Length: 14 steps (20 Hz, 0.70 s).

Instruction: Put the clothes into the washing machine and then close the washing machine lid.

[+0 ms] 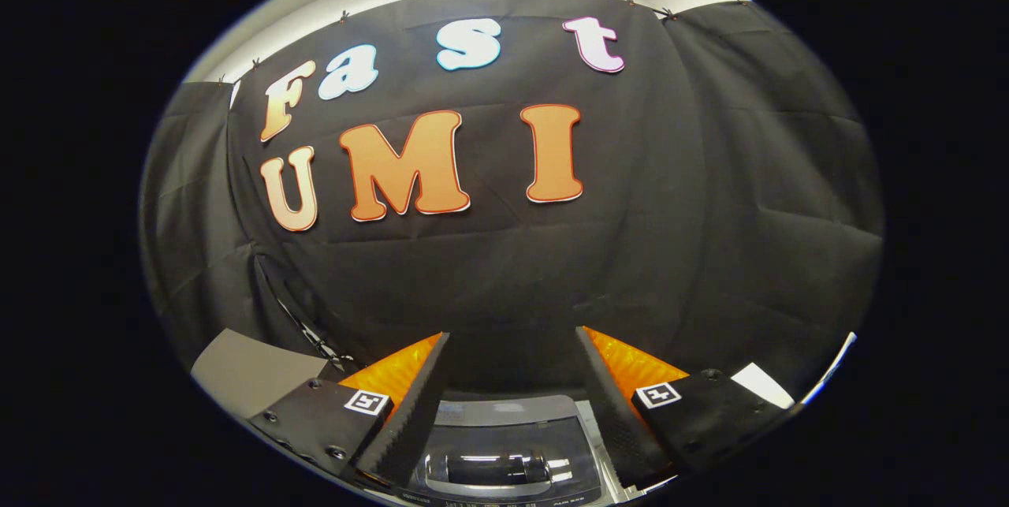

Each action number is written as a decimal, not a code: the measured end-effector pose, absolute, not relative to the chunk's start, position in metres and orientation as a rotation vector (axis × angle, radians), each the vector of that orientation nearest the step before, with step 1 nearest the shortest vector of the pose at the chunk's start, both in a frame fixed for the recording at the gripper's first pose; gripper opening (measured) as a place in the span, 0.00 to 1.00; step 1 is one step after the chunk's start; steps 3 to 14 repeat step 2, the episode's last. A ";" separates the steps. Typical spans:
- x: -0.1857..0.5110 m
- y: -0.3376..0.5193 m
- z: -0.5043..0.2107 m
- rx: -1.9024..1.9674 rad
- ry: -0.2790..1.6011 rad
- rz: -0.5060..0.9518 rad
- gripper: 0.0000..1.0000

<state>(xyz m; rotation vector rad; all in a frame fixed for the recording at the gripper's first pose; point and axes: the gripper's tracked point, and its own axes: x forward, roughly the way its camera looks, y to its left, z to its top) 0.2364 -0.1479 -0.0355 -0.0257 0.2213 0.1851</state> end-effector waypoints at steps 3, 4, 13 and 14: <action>0.235 -0.149 -0.034 -0.023 0.216 0.183 0.98; 0.235 -0.149 -0.034 -0.023 0.216 0.183 0.98; 0.235 -0.149 -0.034 -0.023 0.216 0.183 0.98; 0.235 -0.149 -0.034 -0.023 0.216 0.183 0.98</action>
